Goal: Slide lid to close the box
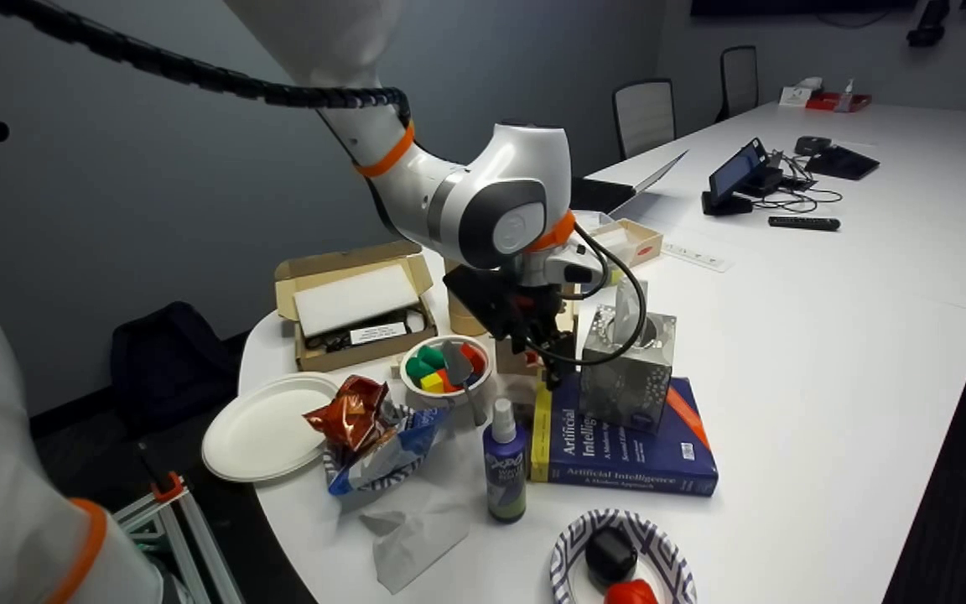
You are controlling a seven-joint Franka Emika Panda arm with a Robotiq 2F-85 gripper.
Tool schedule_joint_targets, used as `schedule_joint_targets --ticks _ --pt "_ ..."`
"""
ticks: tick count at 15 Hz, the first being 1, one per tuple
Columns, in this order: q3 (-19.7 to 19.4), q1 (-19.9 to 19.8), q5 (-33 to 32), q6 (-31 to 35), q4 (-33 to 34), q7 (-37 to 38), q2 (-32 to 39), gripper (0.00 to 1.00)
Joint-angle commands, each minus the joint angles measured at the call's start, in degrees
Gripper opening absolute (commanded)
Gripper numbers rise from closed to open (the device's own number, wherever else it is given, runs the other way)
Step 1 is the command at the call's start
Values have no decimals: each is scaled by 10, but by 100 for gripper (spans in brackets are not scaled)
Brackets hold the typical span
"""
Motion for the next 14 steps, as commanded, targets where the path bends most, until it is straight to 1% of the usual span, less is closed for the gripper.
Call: schedule_joint_targets --ticks 1,14 --pt "3 8 20 11 16 0 17 100" --pt "-2 34 16 87 52 24 57 100"
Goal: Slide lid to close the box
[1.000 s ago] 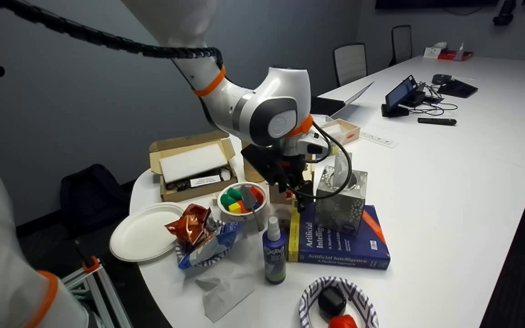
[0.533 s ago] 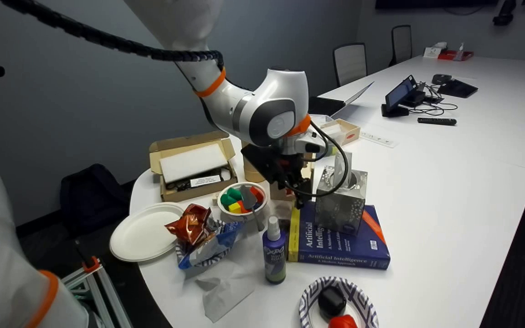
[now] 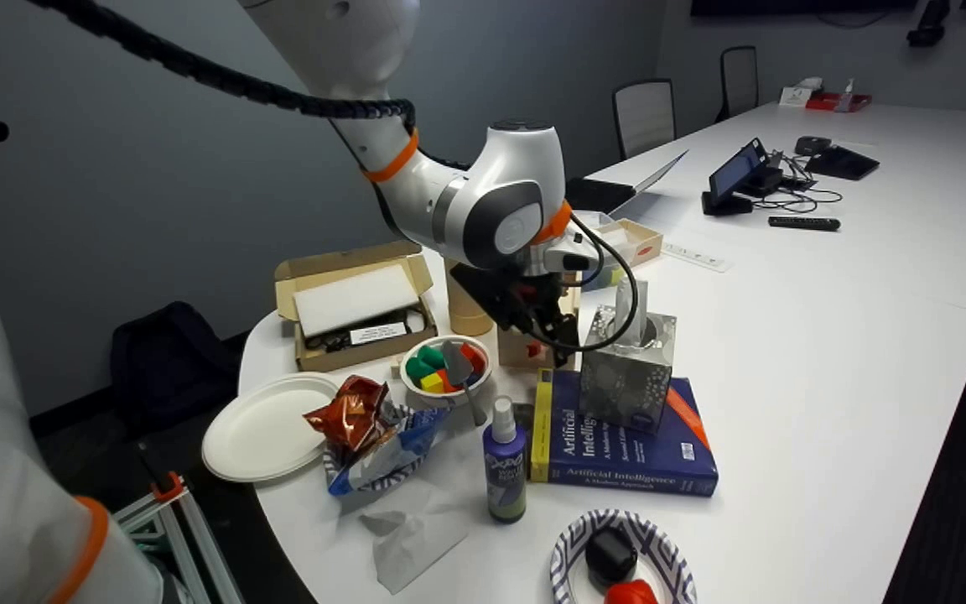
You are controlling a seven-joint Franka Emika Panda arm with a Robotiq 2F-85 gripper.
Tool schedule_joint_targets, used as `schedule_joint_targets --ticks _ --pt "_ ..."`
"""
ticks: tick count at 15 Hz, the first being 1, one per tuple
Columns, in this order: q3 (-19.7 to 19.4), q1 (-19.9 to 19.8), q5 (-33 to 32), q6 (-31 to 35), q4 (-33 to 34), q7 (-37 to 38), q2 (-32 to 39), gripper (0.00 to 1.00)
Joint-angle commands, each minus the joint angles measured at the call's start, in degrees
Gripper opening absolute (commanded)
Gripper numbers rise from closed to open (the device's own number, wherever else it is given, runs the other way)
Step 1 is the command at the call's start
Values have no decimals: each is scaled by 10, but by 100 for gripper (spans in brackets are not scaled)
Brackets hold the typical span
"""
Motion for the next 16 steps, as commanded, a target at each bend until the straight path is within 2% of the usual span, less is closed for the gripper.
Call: schedule_joint_targets --ticks 1,11,16 --pt "-4 13 7 19 20 8 21 100" --pt "-8 31 1 30 52 9 36 100" --pt "-54 62 -55 -25 50 61 11 100"
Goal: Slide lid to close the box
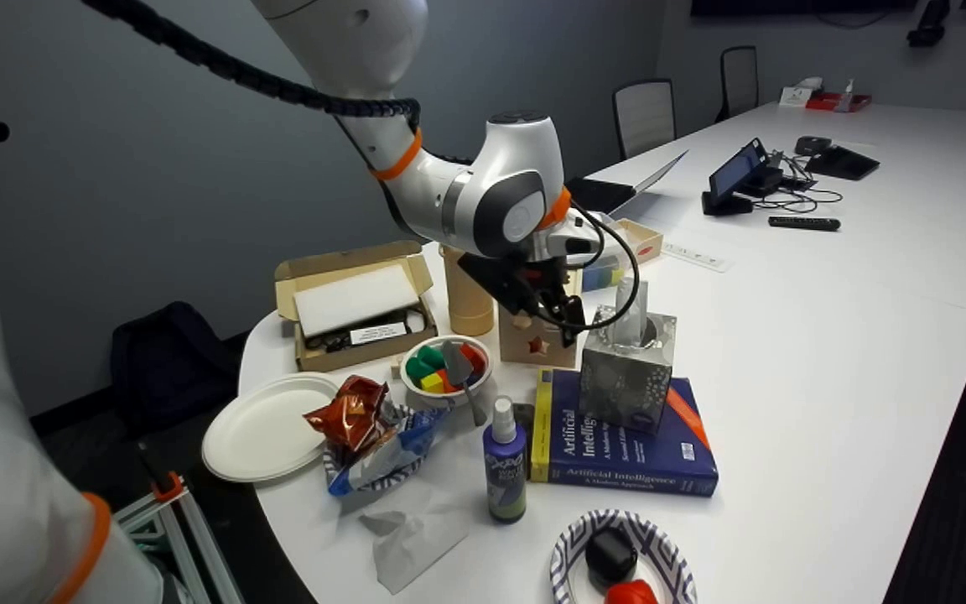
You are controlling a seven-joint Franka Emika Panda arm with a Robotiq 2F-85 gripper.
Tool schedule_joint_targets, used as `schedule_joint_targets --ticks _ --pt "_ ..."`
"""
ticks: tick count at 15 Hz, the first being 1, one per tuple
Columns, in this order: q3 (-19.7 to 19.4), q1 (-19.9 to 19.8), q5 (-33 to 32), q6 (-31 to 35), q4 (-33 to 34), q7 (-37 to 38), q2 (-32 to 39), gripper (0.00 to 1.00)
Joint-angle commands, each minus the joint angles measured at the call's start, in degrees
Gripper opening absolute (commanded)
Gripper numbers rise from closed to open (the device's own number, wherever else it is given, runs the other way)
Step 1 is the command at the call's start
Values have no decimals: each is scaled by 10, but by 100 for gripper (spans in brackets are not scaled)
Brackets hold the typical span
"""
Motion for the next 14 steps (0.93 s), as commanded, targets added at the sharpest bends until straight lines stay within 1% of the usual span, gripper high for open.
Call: schedule_joint_targets --ticks 1,5,7,11,13,14 --pt "-24 22 -29 -52 -3 37 -33 100" --pt "18 0 25 -67 -36 -11 -101 100" --pt "31 -4 45 -79 -46 -23 -133 100" --pt "38 -4 33 -124 -70 -7 -197 100" --pt "43 -7 38 -146 -84 -16 -223 100" --pt "46 -7 52 -154 -89 -32 -233 100"
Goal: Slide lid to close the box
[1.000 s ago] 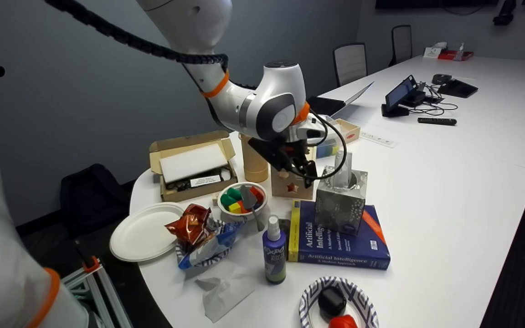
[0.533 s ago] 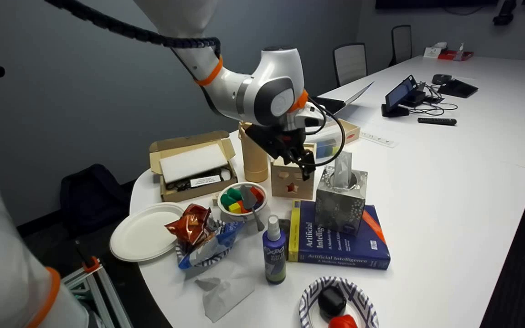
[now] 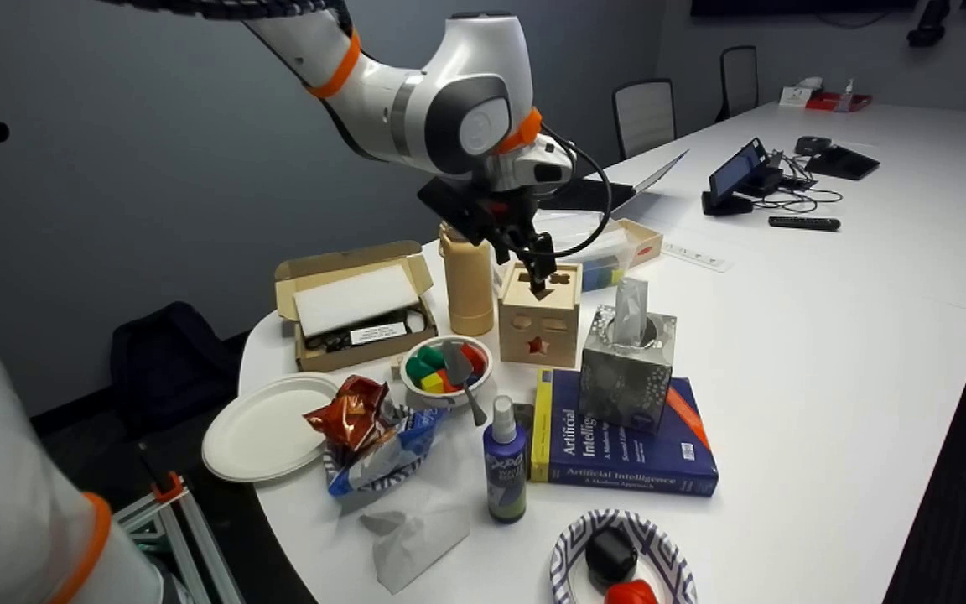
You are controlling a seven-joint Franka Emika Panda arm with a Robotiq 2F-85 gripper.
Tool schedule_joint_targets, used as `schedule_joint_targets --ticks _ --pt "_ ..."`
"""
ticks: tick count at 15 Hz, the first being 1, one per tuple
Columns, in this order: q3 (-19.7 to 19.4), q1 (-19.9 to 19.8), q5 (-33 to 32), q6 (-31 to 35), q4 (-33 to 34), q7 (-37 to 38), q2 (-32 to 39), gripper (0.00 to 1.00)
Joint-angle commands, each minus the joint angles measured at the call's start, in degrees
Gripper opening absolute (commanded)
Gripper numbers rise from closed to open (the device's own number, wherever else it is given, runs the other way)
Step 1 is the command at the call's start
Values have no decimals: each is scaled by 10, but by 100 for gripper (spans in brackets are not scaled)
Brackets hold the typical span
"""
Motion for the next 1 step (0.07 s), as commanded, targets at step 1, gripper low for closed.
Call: schedule_joint_targets --ticks 1 --pt "15 -10 20 -38 -42 -34 -61 100"
